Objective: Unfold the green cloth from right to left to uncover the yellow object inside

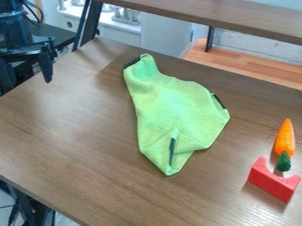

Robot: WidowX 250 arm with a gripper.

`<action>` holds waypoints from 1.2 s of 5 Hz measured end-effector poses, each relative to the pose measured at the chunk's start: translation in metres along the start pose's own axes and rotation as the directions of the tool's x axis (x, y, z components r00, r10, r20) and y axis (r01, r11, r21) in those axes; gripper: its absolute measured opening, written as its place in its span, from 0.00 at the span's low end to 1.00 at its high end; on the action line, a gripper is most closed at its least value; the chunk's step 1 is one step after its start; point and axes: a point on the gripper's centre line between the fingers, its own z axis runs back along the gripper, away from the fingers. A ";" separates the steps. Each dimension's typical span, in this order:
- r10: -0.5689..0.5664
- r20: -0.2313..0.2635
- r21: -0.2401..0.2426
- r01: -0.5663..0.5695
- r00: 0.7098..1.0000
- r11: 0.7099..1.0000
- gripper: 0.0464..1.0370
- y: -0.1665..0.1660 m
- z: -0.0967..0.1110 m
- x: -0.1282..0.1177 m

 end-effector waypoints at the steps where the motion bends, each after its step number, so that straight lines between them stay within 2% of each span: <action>1: 0.001 -0.029 0.001 -0.001 1.000 1.000 0.96 0.000 -0.010 -0.001; 2: -0.030 -0.047 -0.042 0.028 0.998 0.999 0.96 -0.025 -0.005 -0.001; 3: -0.050 -0.043 -0.065 0.047 0.998 0.997 0.96 -0.055 -0.002 -0.005; 4: -0.046 -0.018 -0.091 0.044 0.999 0.995 0.96 -0.100 0.008 -0.010; 5: 0.006 0.028 -0.111 -0.003 1.000 0.994 0.96 -0.139 0.018 -0.015; 6: 0.059 0.090 -0.136 -0.046 0.994 0.990 0.96 -0.182 0.012 -0.021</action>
